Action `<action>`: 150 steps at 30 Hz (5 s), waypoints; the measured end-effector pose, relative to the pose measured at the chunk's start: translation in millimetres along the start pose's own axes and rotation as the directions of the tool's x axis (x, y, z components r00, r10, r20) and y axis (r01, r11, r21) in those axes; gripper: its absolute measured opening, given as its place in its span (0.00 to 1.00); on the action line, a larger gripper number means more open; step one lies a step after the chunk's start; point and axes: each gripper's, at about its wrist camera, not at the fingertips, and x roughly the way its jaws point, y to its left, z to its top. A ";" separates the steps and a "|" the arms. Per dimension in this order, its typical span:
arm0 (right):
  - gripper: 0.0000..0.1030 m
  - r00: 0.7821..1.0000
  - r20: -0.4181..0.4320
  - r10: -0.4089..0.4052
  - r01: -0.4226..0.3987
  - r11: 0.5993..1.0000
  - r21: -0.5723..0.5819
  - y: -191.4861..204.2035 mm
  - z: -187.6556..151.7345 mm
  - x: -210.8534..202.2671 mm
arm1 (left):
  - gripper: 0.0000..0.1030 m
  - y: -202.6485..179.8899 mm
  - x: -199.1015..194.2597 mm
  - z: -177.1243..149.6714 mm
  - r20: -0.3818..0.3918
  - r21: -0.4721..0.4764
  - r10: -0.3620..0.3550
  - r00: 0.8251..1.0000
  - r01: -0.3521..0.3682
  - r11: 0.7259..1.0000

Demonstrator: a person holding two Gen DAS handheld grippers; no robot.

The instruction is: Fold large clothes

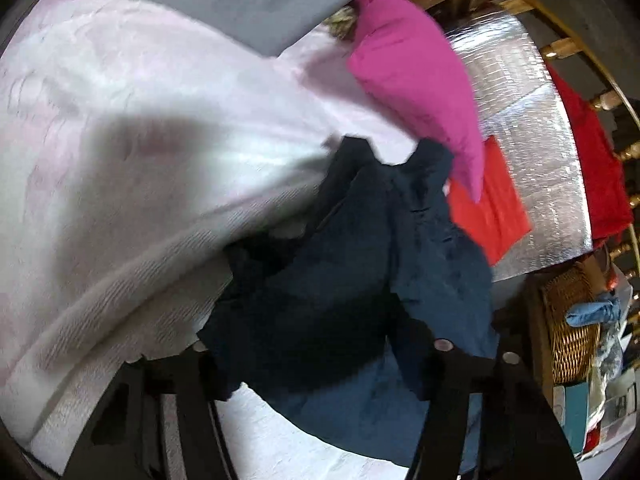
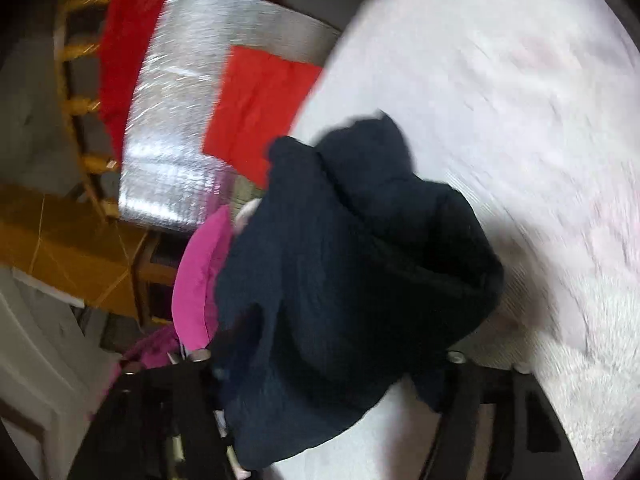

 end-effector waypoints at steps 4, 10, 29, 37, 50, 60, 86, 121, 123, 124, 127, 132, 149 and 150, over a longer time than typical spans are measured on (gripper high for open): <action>0.65 0.990 -0.056 -0.128 0.123 0.989 -0.083 -2.9 -2.9 22.4 | 0.69 1.8 12.5 -1.2 -0.048 -0.020 0.045 0.998 -0.046 0.999; 0.67 0.995 -0.095 -0.043 0.051 0.996 0.080 -29.3 -0.2 30.2 | 0.72 0.3 12.5 -3.4 -0.051 -0.011 0.032 0.998 -0.033 0.999; 0.33 0.994 -0.034 -0.103 0.097 0.982 -0.160 19.4 -8.1 1.5 | 0.21 -30.3 -26.4 -1.7 0.022 0.082 -0.009 1.000 0.007 0.997; 0.33 0.990 -0.082 -0.112 0.097 0.982 -0.161 13.1 -20.7 -31.7 | 0.21 -19.7 -61.4 -21.2 -0.003 0.125 0.031 1.000 -0.030 0.992; 0.33 0.981 -0.140 -0.135 0.117 0.985 -0.131 -17.1 -73.0 -84.9 | 0.26 25.2 -95.9 -57.8 -0.084 0.127 0.124 0.989 -0.113 0.985; 0.56 0.920 -0.343 -0.189 0.126 0.972 -0.197 -23.0 -80.2 -112.4 | 0.48 31.0 -137.2 -47.6 -0.142 0.190 0.178 0.974 -0.149 0.970; 0.65 0.943 -0.139 -0.301 0.224 0.888 -0.402 54.7 43.9 48.9 | 0.41 -79.3 39.2 55.4 -0.107 0.392 0.288 0.951 -0.226 0.892; 0.62 0.972 0.095 -0.214 0.228 0.770 -0.596 107.8 -22.1 -15.8 | 0.70 -120.2 -20.0 -5.5 0.164 0.597 0.294 0.942 -0.331 0.730; 0.60 0.966 0.072 -0.249 0.242 0.767 -0.595 103.2 -35.0 -22.2 | 0.70 -113.9 -18.1 -23.2 0.138 0.609 0.341 0.930 -0.351 0.711; 0.60 0.966 0.054 -0.252 0.236 0.780 -0.580 97.9 -38.6 -26.1 | 0.70 -110.3 -17.2 -28.0 0.123 0.610 0.354 0.927 -0.352 0.710; 0.60 0.961 -0.015 -0.275 0.228 0.824 -0.519 75.0 -47.5 -37.0 | 0.70 -96.3 -19.0 -42.1 0.091 0.595 0.402 0.911 -0.374 0.712; 0.48 0.919 -0.155 -0.361 0.276 0.874 -0.400 22.0 -50.8 -23.6 | 0.82 -74.3 -7.1 -60.6 0.060 0.606 0.460 0.886 -0.399 0.688; 0.42 0.852 -0.089 -0.516 0.397 0.747 -0.533 84.9 -52.3 -35.1 | 0.97 -72.8 -47.5 -49.9 0.255 0.668 0.401 0.880 -0.460 0.584; 0.42 0.855 -0.085 -0.512 0.387 0.738 -0.553 95.7 -55.3 -32.6 | 0.97 -71.8 -53.2 -48.4 0.276 0.662 0.402 0.873 -0.476 0.579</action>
